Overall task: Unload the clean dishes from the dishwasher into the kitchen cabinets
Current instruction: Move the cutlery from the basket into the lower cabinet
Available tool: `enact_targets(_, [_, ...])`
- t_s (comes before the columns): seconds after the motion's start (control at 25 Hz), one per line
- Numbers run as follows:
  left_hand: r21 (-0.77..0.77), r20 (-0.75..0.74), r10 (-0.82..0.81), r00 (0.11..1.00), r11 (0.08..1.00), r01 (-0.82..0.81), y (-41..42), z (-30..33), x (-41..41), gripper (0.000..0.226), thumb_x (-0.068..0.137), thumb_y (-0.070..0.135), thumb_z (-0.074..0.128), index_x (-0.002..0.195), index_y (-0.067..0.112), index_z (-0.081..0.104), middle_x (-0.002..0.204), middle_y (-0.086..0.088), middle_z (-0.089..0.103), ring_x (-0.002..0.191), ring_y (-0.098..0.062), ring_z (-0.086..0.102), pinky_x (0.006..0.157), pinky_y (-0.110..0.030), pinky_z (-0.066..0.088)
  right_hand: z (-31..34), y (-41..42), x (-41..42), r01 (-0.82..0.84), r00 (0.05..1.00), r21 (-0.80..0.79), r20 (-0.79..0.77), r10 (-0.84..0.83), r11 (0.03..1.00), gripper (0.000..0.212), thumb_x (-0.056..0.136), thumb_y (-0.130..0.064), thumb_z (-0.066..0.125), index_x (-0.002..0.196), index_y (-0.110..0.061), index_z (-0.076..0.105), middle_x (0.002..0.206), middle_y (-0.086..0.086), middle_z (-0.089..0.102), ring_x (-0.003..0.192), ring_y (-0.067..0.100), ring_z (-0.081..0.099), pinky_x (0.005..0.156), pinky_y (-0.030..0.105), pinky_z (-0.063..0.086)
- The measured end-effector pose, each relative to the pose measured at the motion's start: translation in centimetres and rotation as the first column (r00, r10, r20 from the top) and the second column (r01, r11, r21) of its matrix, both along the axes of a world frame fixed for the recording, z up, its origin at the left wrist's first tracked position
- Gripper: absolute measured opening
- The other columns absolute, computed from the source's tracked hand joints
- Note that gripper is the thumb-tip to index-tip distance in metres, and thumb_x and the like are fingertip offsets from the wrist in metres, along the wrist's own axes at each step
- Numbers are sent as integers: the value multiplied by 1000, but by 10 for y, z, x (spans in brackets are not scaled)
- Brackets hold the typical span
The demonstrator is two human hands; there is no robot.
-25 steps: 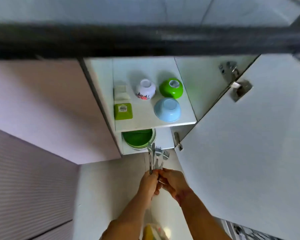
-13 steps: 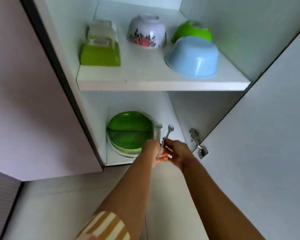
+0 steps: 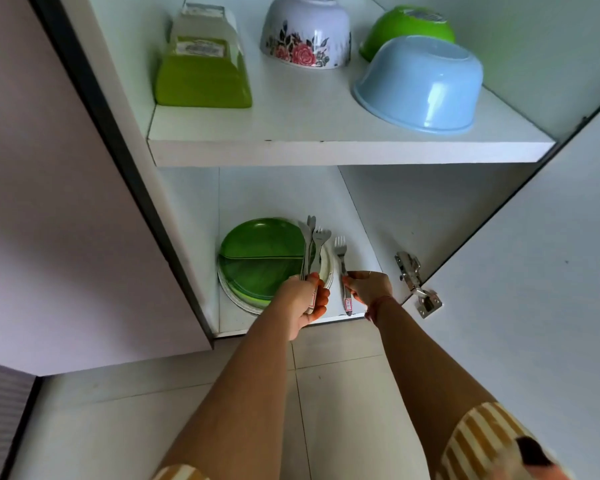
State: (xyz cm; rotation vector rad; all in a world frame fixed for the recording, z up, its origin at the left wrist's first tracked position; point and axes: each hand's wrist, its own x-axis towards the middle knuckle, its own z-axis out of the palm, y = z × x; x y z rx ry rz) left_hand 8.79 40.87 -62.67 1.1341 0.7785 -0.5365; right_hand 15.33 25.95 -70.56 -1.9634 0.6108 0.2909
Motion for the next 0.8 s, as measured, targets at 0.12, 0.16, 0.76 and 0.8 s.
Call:
enact_targets(0.12, [27,37,-15,999,1000,14,3,-3,-1,26,101,26,45,81,11,54,68,-2,51,57,-11,40,55,-20,36,-1,2,2,-61,998,-115,14,63,991,22,78,-25,76,98,-16,75,83,2,71,73,13,61,89,37,55])
enact_targets(0.16, [18,44,-5,999,1000,5,4,-3,-1,26,100,26,46,81,11,54,68,-2,50,57,-10,40,54,-19,35,-1,3,3,-52,998,-126,33,57,991,21,78,-26,76,97,-17,76,84,2,72,71,11,61,88,37,55])
enact_targets(0.76, [-62,74,-52,996,996,57,11,5,-12,11,95,17,56,97,6,57,79,-7,60,69,-13,56,57,-23,50,62,33,-70,-22,985,632,-119,124,775,27,78,-35,74,95,-15,71,82,0,66,81,13,58,64,24,43])
enact_targets(0.8, [-61,67,-67,996,996,71,11,4,-13,12,94,16,57,100,6,58,78,-7,60,68,-13,56,55,-23,50,62,33,-72,15,985,664,-137,102,747,21,78,-30,74,93,-16,70,81,0,65,80,13,57,64,24,43])
